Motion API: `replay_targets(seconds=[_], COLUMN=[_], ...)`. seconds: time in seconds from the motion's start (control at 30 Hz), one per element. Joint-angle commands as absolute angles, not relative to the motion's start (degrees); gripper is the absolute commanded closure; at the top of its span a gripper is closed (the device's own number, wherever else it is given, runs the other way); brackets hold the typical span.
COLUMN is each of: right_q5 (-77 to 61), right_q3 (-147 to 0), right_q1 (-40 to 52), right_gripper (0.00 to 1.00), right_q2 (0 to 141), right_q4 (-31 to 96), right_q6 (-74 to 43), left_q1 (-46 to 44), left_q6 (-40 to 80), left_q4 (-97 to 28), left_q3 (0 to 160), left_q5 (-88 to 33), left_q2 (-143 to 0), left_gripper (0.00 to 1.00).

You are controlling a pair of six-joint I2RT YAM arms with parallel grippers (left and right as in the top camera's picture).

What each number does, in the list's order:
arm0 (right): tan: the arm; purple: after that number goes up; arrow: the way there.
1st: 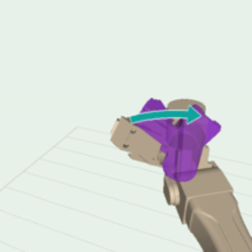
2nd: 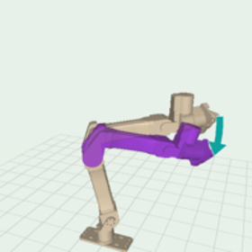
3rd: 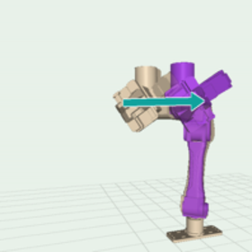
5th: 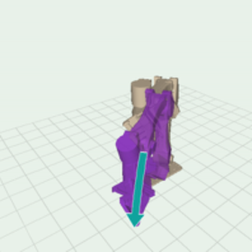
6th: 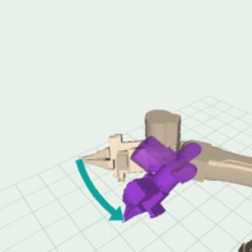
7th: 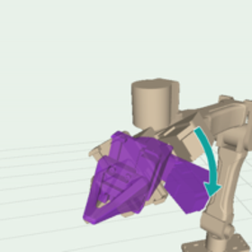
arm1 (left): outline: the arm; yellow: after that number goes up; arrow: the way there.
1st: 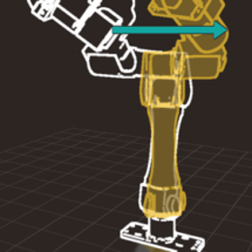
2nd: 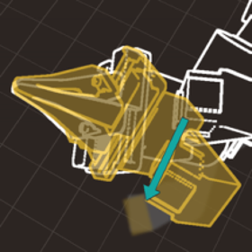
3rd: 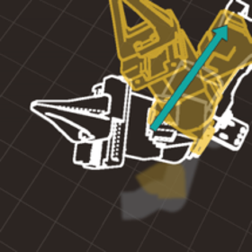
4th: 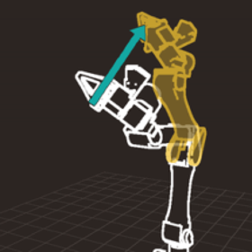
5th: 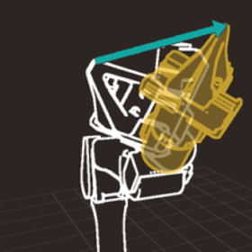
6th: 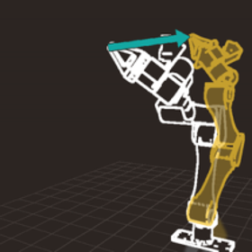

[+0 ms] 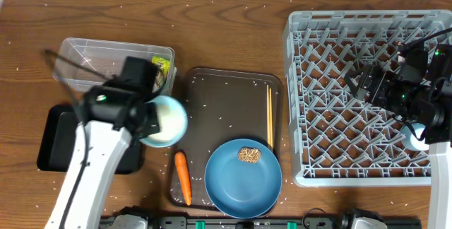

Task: Sort waste into correct bins and load items into the dishwasher rack
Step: 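Tip the white bowl over the black tray to pour out the rice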

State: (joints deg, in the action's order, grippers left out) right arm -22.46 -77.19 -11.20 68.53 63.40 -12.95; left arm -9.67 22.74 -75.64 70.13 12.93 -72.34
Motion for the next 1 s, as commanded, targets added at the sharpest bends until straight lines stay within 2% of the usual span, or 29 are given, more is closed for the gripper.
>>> replay_targets(seconds=[0.0,0.1,0.27,0.57,0.97], right_q5=[-22.48,-22.48,-22.46,-22.46,-22.26], right_q3=[-77.56,-77.56,-77.56,-77.56,-77.56], right_q1=[-10.44,-10.44,-10.44,-10.44,-10.46], right_gripper=[0.13,0.12,0.12,0.1,0.09], right_q2=[68.62,68.62,68.62,68.62,68.62], right_q4=[63.35,63.18,62.78,62.3,62.37], right_q6=[-12.1,-12.1,-12.05,-11.9,-11.0], left_q1=[-5.32,-1.15,3.44,4.69,4.32], left_q6=[27.22,29.76,30.55,30.76,31.14], left_q4=[-78.83,-78.81,-74.06,-75.99,-76.93], left_q3=[71.0,70.11,67.79,67.48,67.48], left_q5=[27.9,37.89,43.53,60.55,61.73], left_q2=[-71.66,-71.9,-73.82,-86.59,-101.47], left_gripper=[0.94,0.94,0.94,0.94,0.94])
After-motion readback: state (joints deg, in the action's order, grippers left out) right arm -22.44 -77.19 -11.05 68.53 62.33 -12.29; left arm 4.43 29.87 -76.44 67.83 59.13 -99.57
